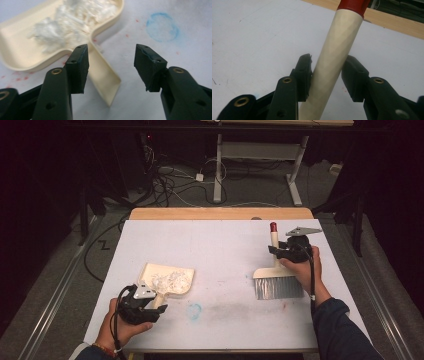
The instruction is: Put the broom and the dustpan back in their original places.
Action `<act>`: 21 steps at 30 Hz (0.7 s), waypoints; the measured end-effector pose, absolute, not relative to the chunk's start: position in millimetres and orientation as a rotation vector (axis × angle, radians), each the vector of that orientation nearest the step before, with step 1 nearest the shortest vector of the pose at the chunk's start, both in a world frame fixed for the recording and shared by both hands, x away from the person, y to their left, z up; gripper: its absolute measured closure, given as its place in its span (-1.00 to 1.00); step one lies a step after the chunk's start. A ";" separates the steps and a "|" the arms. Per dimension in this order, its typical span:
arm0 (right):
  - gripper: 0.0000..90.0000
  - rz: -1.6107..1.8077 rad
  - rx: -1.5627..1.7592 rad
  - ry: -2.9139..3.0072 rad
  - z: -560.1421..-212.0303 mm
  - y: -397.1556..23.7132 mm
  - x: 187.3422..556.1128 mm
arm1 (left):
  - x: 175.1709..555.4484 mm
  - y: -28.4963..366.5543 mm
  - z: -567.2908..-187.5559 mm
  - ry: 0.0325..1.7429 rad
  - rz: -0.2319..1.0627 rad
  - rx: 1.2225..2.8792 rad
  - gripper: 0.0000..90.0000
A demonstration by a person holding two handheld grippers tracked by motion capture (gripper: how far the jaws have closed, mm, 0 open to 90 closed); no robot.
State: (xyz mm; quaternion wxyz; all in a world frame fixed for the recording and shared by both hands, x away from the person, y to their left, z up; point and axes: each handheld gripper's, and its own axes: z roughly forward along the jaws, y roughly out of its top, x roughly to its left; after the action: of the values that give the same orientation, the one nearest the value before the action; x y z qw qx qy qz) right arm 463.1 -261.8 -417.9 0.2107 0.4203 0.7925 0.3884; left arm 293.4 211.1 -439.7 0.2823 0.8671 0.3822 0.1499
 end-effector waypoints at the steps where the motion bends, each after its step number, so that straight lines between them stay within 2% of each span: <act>1: 0.34 1.072 1.173 2.201 -418.7 -261.9 463.9 | 293.1 213.5 -440.3 1.030 0.448 2.323 -0.03; 7: 0.33 1.053 1.191 2.187 -422.8 -262.6 467.7 | 297.3 233.5 -446.3 1.089 0.502 2.305 0.19; 12: 0.32 1.045 1.207 2.178 -425.9 -263.6 470.3 | 305.4 240.9 -462.2 1.142 0.437 2.359 0.50; 15: 0.32 1.044 1.209 2.178 -426.5 -263.5 470.7 | 308.2 237.3 -466.8 1.133 0.420 2.385 0.59; 21: 0.30 1.025 1.198 2.174 -428.4 -260.9 472.0 | 307.1 228.6 -466.3 1.093 0.417 2.408 0.56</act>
State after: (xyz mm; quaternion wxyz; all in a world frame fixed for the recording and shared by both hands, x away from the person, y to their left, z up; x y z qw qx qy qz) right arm 472.0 -260.9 -428.4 0.2263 0.4347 0.7885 0.3717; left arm 307.1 228.6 -466.3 0.2303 0.8753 0.3973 0.1517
